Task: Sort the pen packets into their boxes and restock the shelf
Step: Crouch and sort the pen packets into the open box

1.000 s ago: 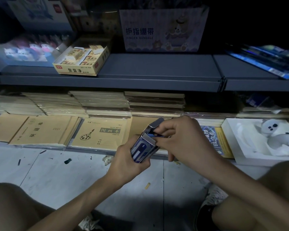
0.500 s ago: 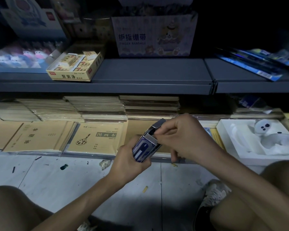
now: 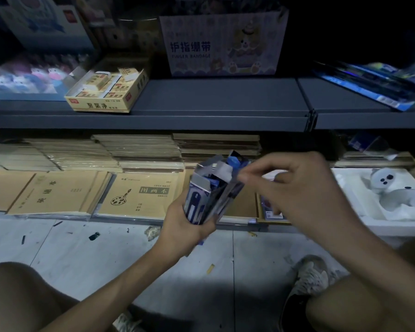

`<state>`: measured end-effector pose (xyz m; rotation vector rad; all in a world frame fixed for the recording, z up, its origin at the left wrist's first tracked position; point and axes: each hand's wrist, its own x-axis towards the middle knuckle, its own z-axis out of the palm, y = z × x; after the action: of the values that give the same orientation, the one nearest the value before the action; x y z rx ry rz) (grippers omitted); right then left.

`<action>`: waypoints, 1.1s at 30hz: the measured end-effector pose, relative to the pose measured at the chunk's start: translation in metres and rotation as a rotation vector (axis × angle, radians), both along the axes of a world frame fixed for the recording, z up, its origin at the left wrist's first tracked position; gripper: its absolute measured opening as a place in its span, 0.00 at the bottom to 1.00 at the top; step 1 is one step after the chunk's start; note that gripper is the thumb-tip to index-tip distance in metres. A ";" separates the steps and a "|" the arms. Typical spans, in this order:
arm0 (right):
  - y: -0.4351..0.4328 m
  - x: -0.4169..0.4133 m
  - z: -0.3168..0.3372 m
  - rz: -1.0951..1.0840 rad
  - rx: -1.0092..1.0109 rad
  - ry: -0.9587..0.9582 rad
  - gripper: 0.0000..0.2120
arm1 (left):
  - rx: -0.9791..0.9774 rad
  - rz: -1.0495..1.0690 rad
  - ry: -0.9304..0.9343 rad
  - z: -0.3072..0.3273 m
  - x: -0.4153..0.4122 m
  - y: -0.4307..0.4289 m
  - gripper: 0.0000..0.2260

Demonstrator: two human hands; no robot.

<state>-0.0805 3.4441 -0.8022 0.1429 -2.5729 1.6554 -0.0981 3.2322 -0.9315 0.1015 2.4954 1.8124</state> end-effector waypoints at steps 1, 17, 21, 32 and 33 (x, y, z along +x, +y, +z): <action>0.006 -0.003 -0.001 -0.048 -0.028 0.005 0.05 | 0.025 0.023 -0.003 0.000 -0.001 -0.002 0.15; -0.012 -0.020 -0.053 -0.099 -0.305 -0.505 0.07 | 0.431 -0.014 -0.247 -0.004 -0.006 -0.002 0.27; 0.000 -0.015 -0.023 -0.212 -0.250 -0.271 0.03 | 0.275 0.072 -0.185 -0.006 -0.012 -0.011 0.18; -0.005 0.012 0.024 -0.169 -0.353 0.210 0.06 | 0.083 0.096 0.027 0.004 -0.002 -0.016 0.20; -0.007 0.012 0.023 -0.150 -0.349 0.216 0.06 | 0.091 0.091 0.034 0.006 -0.001 -0.015 0.20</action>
<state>-0.0690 3.4375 -0.7794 0.0969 -2.0533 1.8819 -0.0990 3.2172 -0.9258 0.0229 2.4786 1.9753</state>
